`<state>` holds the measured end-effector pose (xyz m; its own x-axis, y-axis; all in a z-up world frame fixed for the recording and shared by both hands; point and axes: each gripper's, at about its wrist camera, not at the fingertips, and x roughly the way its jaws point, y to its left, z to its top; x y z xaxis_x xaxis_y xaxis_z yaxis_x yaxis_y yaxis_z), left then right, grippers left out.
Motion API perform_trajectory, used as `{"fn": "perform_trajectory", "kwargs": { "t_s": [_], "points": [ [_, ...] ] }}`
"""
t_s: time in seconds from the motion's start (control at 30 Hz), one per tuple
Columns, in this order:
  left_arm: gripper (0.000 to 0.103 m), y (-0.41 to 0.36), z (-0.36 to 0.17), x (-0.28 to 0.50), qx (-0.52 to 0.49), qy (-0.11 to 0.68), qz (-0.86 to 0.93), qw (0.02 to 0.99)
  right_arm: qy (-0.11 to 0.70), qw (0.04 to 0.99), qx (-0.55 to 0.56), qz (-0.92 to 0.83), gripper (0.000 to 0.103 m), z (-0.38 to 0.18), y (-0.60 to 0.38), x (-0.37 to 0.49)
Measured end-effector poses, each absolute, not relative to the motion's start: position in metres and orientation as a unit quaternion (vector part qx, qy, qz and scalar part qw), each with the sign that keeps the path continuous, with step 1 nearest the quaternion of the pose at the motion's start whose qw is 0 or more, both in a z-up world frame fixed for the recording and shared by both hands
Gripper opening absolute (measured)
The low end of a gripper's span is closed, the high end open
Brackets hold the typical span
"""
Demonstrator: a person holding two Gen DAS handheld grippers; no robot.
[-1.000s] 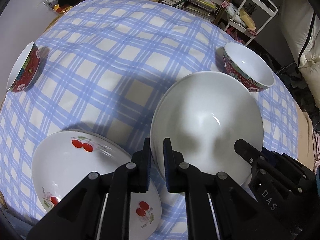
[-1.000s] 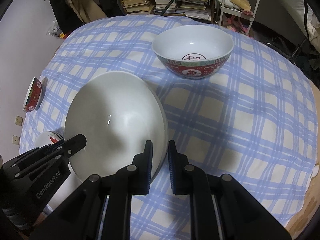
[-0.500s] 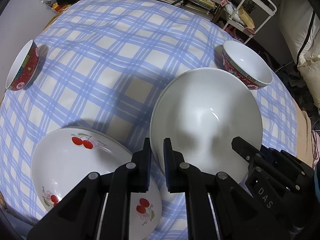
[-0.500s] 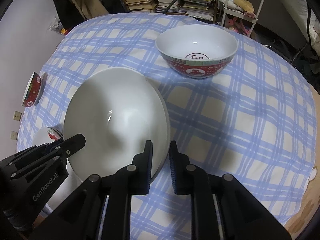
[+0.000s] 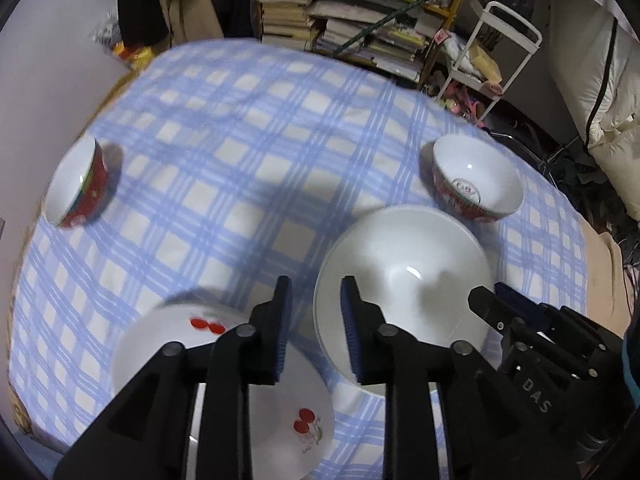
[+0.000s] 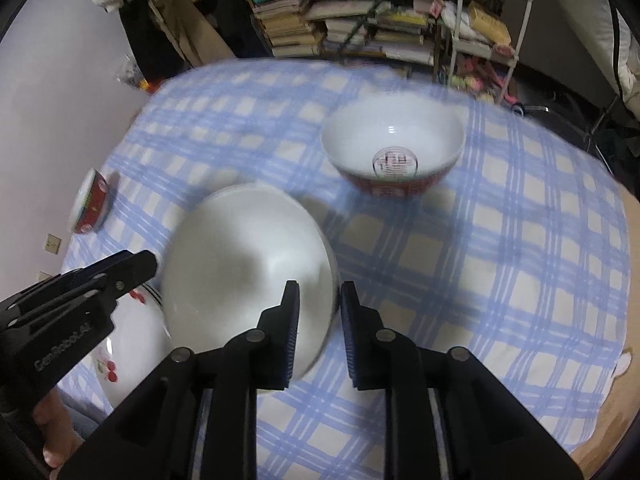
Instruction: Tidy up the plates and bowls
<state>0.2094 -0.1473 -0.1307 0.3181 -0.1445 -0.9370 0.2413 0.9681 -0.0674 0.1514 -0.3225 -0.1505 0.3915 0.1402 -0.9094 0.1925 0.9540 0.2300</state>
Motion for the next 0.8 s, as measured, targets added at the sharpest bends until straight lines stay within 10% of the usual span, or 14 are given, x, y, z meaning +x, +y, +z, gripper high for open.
{"fn": "perform_trajectory", "kwargs": {
  "t_s": [0.5, 0.8],
  "points": [
    [0.075, -0.157, -0.080, 0.245, 0.054, 0.499, -0.125, 0.856, 0.407, 0.899, 0.147, -0.066, 0.097, -0.076, -0.370, 0.176],
    [0.076, -0.169, -0.076, 0.278, 0.036, 0.489, -0.145, 0.859, 0.397, 0.900, 0.154, -0.096, 0.103, -0.082, -0.408, 0.194]
  ]
}}
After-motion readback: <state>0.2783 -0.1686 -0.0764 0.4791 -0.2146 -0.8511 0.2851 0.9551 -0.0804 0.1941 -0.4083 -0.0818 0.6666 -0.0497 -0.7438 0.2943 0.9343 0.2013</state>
